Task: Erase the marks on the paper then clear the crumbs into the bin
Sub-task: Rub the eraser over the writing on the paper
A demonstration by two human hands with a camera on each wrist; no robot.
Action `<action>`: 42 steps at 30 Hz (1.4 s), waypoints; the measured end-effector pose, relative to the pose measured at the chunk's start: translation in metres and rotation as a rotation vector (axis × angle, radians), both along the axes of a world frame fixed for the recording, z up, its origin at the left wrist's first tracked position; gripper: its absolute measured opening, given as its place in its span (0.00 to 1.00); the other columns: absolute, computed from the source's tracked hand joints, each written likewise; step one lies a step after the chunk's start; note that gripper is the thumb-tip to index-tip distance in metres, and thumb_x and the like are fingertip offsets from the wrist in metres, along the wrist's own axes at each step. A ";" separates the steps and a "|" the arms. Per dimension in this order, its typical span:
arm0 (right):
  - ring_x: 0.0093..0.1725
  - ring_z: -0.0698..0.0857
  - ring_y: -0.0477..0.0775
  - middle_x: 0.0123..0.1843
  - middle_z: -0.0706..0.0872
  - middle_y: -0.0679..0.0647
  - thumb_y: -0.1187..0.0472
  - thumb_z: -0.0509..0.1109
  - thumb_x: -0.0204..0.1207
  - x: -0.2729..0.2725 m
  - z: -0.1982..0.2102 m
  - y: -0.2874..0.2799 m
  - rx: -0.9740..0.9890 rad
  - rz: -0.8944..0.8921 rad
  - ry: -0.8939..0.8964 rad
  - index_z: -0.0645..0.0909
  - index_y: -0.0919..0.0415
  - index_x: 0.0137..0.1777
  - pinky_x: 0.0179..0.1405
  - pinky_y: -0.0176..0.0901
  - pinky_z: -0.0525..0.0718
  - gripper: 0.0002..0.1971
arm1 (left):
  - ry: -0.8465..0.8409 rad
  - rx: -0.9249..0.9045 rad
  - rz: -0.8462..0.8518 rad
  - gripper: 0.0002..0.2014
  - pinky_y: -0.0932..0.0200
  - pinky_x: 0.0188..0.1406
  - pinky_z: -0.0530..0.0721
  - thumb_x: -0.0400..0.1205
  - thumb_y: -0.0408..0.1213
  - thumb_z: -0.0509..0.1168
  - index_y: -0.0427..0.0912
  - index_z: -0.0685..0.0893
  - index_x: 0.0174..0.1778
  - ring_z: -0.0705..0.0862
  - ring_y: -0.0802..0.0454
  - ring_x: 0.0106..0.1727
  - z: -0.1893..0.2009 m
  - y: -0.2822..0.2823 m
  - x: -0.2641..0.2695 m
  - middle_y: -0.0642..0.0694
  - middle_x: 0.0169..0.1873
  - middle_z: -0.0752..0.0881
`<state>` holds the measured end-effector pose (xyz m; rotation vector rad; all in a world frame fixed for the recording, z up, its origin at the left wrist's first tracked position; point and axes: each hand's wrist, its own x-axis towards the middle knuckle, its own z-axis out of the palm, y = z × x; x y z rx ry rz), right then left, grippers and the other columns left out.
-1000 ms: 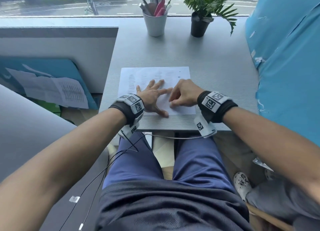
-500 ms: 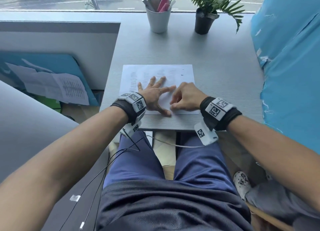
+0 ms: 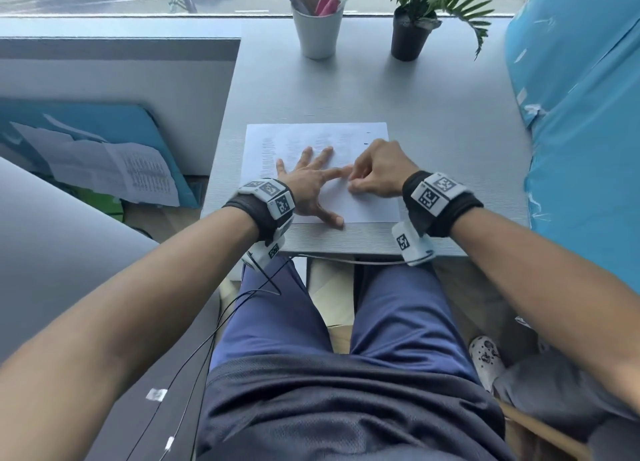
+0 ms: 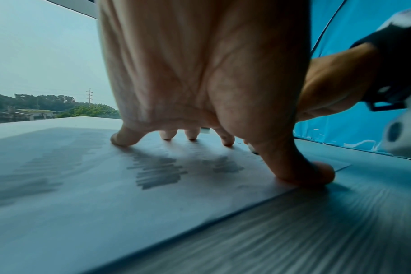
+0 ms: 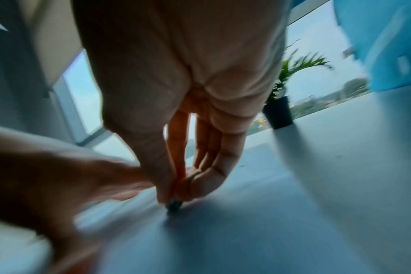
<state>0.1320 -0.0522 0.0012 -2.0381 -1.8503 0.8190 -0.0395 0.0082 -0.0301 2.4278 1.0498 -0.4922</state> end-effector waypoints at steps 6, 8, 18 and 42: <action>0.34 0.82 0.42 0.36 0.87 0.49 0.60 0.81 0.65 -0.002 -0.003 -0.002 -0.013 0.020 0.002 0.92 0.57 0.39 0.33 0.28 0.75 0.04 | -0.011 0.001 -0.004 0.60 0.13 0.69 0.37 0.57 0.74 0.74 0.73 0.46 0.82 0.29 0.41 0.84 0.000 0.001 0.000 0.54 0.84 0.32; 0.33 0.81 0.39 0.35 0.86 0.48 0.61 0.81 0.65 0.002 -0.003 0.003 0.012 -0.038 -0.002 0.92 0.58 0.39 0.32 0.26 0.73 0.04 | -0.007 0.001 -0.001 0.60 0.13 0.69 0.37 0.57 0.75 0.74 0.73 0.47 0.82 0.29 0.41 0.84 0.000 0.000 0.000 0.54 0.85 0.32; 0.32 0.82 0.39 0.36 0.89 0.50 0.62 0.80 0.65 -0.013 -0.007 -0.004 -0.023 0.084 -0.002 0.92 0.57 0.38 0.31 0.28 0.75 0.02 | 0.004 0.004 -0.012 0.60 0.13 0.69 0.36 0.58 0.74 0.74 0.72 0.47 0.82 0.29 0.40 0.83 0.001 0.000 0.000 0.53 0.84 0.32; 0.34 0.83 0.41 0.35 0.87 0.48 0.61 0.80 0.66 -0.011 -0.007 -0.005 -0.027 0.119 -0.013 0.91 0.57 0.38 0.34 0.34 0.78 0.02 | 0.020 0.005 -0.018 0.61 0.14 0.68 0.37 0.58 0.74 0.74 0.71 0.45 0.83 0.29 0.41 0.83 0.002 0.001 0.001 0.53 0.84 0.31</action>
